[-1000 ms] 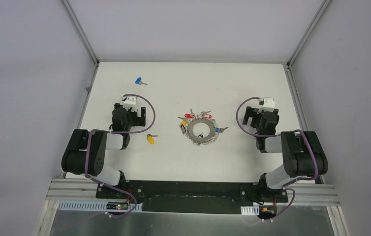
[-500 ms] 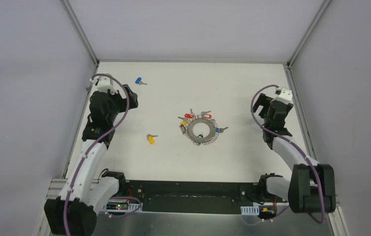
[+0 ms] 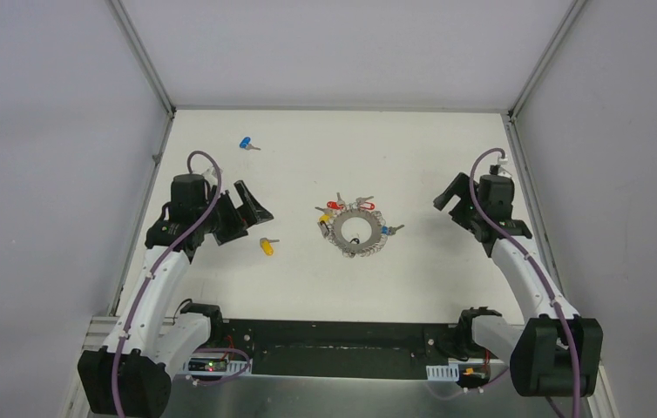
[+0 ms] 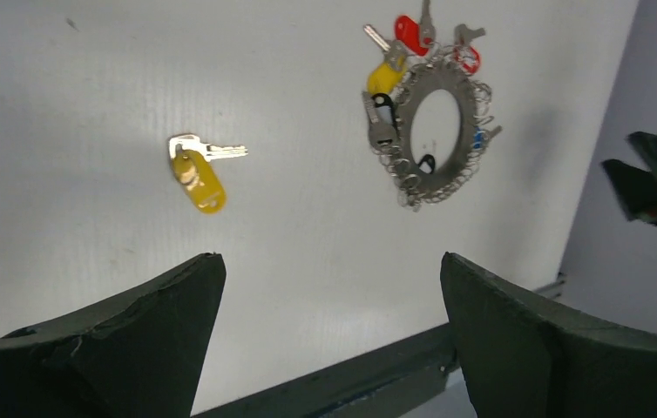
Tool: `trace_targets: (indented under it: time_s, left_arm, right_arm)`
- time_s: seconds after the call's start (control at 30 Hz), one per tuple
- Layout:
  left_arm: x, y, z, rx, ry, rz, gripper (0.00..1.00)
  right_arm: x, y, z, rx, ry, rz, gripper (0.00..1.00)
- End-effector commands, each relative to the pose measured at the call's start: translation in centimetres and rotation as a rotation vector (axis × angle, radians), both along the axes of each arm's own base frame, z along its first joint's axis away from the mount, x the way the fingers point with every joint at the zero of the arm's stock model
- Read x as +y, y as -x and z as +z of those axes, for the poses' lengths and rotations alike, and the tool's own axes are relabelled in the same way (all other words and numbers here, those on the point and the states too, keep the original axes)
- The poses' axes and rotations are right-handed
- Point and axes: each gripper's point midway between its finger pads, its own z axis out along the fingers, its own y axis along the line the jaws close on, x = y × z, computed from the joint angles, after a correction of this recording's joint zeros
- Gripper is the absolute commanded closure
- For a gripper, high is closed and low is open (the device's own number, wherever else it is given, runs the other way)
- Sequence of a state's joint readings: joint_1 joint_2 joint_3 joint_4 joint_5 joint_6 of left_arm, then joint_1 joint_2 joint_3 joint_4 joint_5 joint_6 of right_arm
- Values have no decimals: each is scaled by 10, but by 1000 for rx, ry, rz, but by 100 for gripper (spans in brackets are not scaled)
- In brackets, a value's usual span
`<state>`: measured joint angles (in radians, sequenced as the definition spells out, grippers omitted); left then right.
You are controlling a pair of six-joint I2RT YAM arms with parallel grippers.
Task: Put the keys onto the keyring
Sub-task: Move the keyring to the center of the board.
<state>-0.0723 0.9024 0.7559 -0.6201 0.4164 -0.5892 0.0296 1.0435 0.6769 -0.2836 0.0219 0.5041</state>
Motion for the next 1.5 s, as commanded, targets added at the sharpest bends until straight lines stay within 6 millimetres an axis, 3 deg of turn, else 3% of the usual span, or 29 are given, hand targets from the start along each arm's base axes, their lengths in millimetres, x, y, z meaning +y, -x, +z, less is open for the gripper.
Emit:
trace_targets:
  time_s: [0.0,0.17,0.33,0.53,0.67,0.8,1.03,1.47]
  left_arm:
    - [-29,6,28,-31,215,-48,1]
    - [-35,3,20,5,293,-24,2]
    - [-58,-2,19,1,408,-60,5]
    - [-94,7,5,41,367,-93,6]
    - [-106,11,-2,63,367,-114,7]
    - [-106,16,-5,75,376,-108,9]
    - [-98,26,-5,63,391,-74,10]
    - [-99,34,-13,103,386,-92,10]
  right_arm:
    - [29,20,-9,154,-168,54,0]
    - [64,24,-6,161,-286,250,0]
    - [110,25,-1,176,-342,466,1]
    - [173,26,1,221,-157,654,2]
    - [214,29,-8,259,36,773,4]
    - [235,25,-29,349,148,841,7]
    - [265,20,-53,449,125,913,18]
    - [304,50,-87,550,17,1076,21]
